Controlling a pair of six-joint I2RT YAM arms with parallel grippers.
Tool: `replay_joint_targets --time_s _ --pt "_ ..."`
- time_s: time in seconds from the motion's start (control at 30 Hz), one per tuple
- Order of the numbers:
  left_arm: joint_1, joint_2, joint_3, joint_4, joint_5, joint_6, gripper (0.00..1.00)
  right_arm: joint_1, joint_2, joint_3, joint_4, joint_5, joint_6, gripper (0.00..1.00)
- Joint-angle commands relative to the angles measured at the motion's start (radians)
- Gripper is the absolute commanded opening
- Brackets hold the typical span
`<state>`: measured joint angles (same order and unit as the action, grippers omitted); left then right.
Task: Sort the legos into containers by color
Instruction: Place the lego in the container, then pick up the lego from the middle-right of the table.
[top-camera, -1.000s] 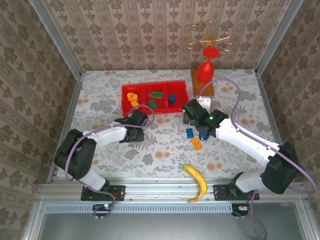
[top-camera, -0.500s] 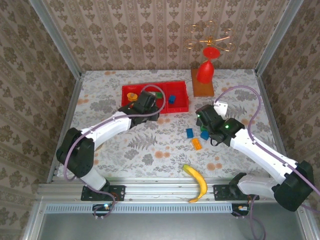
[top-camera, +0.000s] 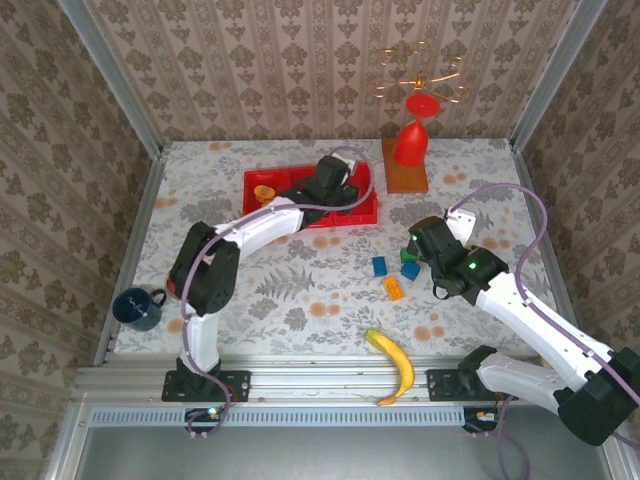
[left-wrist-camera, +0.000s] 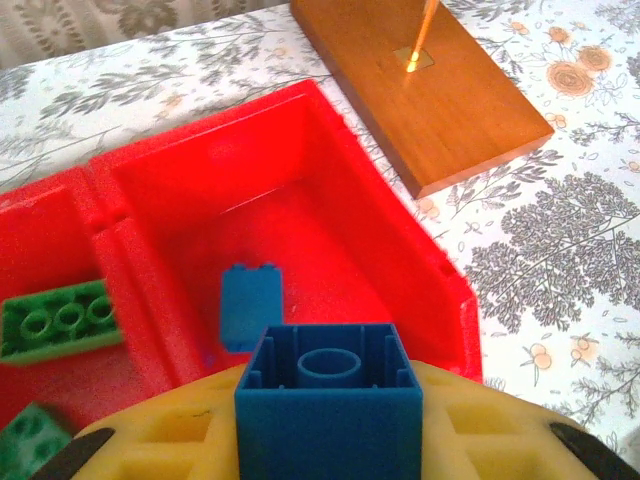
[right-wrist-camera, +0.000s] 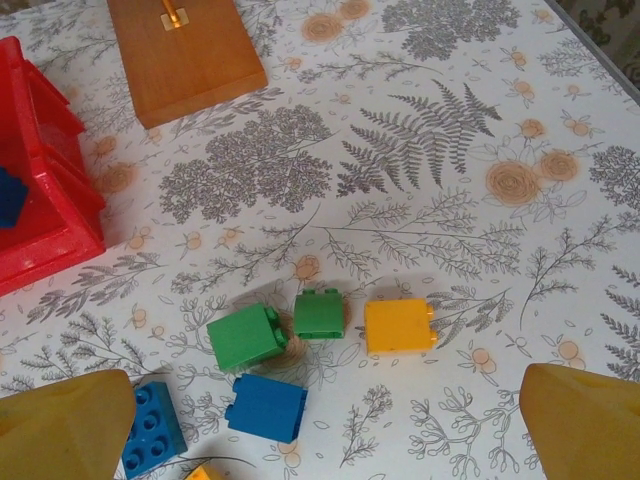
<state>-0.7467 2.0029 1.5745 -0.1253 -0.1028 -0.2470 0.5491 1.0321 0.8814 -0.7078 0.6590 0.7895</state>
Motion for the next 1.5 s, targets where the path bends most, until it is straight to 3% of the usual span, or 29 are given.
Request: replay_joint_targets --time_s 0.0,0.4,0.83,1.17,1.47 --pt "-0.008 0.051 0.094 -0.022 0.021 0.066 0.30 -0.008 -0.022 -0.019 -0.004 0.044 0.032 1.00" --pt "-0.008 0.175 0.243 -0.083 0.023 0.086 0.37 -0.020 -0.014 -0.027 0.016 0.019 0.025 1.00" --pt "-0.010 0.136 0.230 -0.087 0.022 0.088 0.61 -0.048 0.004 -0.054 0.028 -0.003 0.033 1.00" --pt "-0.029 -0.053 0.030 -0.014 0.017 0.057 1.00 -0.127 0.067 -0.084 0.049 -0.100 0.033 1.00" --pt "-0.034 -0.274 -0.235 0.050 -0.023 -0.022 1.00 -0.210 0.145 -0.093 0.063 -0.215 0.020 1.00"
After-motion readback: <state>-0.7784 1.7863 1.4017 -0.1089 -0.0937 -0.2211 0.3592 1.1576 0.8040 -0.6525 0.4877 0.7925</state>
